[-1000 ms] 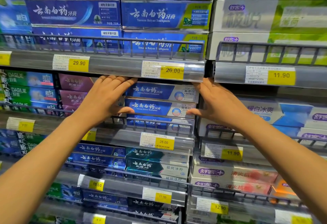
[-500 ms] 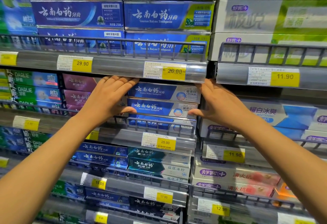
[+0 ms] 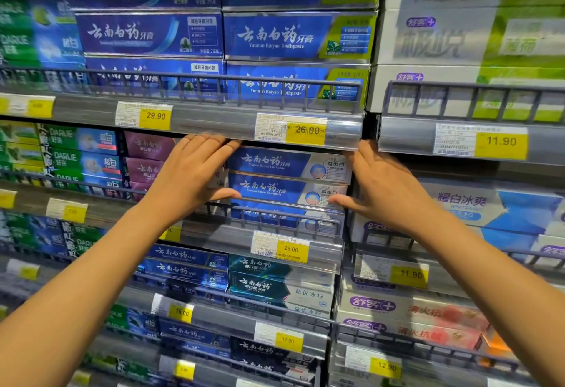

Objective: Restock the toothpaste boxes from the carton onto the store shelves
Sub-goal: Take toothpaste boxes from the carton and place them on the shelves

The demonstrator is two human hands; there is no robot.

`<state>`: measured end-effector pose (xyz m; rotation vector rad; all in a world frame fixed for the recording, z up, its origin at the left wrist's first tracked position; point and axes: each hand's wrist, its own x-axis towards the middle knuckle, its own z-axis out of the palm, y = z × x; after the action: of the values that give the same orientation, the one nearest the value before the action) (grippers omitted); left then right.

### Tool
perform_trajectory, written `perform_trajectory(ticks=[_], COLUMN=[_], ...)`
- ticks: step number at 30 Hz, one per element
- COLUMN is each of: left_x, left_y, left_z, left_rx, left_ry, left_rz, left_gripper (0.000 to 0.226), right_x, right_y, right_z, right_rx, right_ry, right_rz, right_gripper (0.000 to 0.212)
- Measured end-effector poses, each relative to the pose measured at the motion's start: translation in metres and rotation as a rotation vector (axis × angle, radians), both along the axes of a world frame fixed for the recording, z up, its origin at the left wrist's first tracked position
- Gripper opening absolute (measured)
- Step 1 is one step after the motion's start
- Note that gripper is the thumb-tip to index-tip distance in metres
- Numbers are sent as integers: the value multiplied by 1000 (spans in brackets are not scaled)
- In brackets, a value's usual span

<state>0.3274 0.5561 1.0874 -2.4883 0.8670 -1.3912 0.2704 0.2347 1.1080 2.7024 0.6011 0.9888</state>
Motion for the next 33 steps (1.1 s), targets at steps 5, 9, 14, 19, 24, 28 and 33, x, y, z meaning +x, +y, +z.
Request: perform_trajectory(ticks=[5,9,14,19,24,28,33], left_x=[-17,-33,-35,-14,9,26,43], left_y=[12,22,43,74,105,133,153], left_z=[-8,-10,-12,-10,-1,-3,0], left_rx=[-20,-61,-102,-70,-2,25,82], left_ry=[111,157,154,141,80,11,-17], left_rz=[110,187,188,189,88,-13,-53], left_gripper=[91,94,89,89,77,77,86], right_x=[-1,-3,-4,6,26,37,37], right_y=[6,25,66,119,166,187,205], right_z=[-8,-10,-20,-23,-19,-19,-18], right_rx=[-89,-139,-176,-166,-186,-165,-125], right_ry=[-140,-195,-179,-171,-204,-243,-262], right_rz=[110,204,226,209,106,11,-99], right_gripper=[71,68,73,73,69,62,68])
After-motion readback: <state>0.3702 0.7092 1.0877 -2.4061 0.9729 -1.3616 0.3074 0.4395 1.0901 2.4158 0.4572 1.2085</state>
